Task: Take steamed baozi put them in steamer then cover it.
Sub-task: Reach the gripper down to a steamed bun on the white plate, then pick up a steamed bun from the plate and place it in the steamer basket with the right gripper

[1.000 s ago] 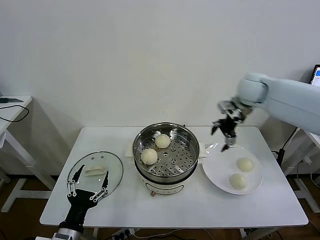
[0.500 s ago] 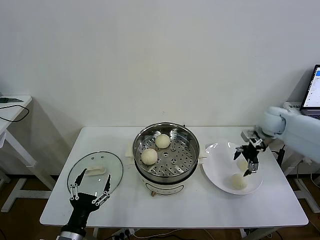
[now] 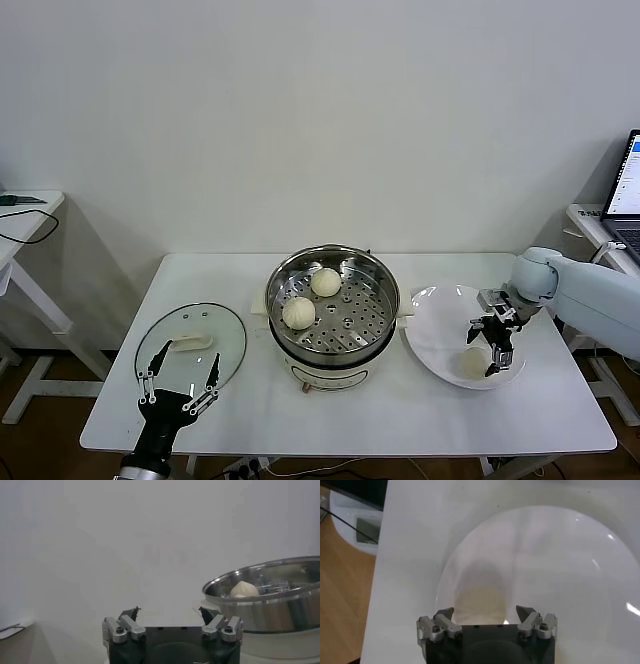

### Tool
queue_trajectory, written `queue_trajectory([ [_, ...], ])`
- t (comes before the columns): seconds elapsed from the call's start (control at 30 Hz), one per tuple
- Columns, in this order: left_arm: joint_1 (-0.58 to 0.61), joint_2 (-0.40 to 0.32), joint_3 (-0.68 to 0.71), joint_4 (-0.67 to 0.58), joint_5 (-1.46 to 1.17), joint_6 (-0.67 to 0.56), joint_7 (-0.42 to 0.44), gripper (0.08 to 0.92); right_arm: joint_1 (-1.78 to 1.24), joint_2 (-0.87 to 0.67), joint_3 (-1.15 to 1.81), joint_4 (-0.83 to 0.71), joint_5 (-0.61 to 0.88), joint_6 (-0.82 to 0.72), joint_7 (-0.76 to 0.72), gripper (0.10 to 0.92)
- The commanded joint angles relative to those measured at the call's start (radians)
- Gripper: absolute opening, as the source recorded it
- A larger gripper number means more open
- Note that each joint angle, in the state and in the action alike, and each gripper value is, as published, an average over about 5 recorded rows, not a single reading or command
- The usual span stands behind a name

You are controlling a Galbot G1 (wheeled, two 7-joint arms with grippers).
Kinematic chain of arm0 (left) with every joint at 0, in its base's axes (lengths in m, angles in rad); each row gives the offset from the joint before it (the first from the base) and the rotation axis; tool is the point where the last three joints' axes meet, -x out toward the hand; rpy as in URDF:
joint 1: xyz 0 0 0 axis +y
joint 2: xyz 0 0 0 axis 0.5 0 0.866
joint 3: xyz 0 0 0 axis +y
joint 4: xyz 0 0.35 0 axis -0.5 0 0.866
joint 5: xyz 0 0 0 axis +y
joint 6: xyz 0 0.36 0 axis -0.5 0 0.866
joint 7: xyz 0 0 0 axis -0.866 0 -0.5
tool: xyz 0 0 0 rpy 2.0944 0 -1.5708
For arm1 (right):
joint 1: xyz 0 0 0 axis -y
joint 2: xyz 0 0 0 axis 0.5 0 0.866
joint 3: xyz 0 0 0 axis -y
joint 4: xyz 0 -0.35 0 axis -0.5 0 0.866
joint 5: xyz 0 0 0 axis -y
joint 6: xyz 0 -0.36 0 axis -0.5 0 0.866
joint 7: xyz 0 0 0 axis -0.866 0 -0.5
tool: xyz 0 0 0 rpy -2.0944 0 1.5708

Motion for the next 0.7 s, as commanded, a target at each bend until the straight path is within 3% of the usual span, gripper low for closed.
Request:
queue_trajectory([
  [0.03, 0.001, 0.000, -0.002, -0.002, 0.001, -0.001, 0.001, 0.823, -0.047, 0.004, 0.023, -0.017, -0.015, 0.006, 0.010, 0.801],
  [0.37, -0.002, 0.002, -0.006, -0.001, -0.001, 0.000, -0.002, 0.823, -0.017, -0.003, 0.030, -0.002, -0.023, 0.006, 0.001, 0.662],
  [0.53, -0.007, 0.005, -0.003, -0.003, -0.002, 0.002, -0.002, 0.823, 0.104, -0.011, 0.021, 0.042, -0.055, 0.046, -0.047, 0.653],
  [0.7, -0.012, 0.010, 0.004, -0.004, -0.003, 0.004, -0.003, 0.823, 0.317, 0.047, -0.008, 0.099, -0.066, 0.197, -0.080, 0.653],
])
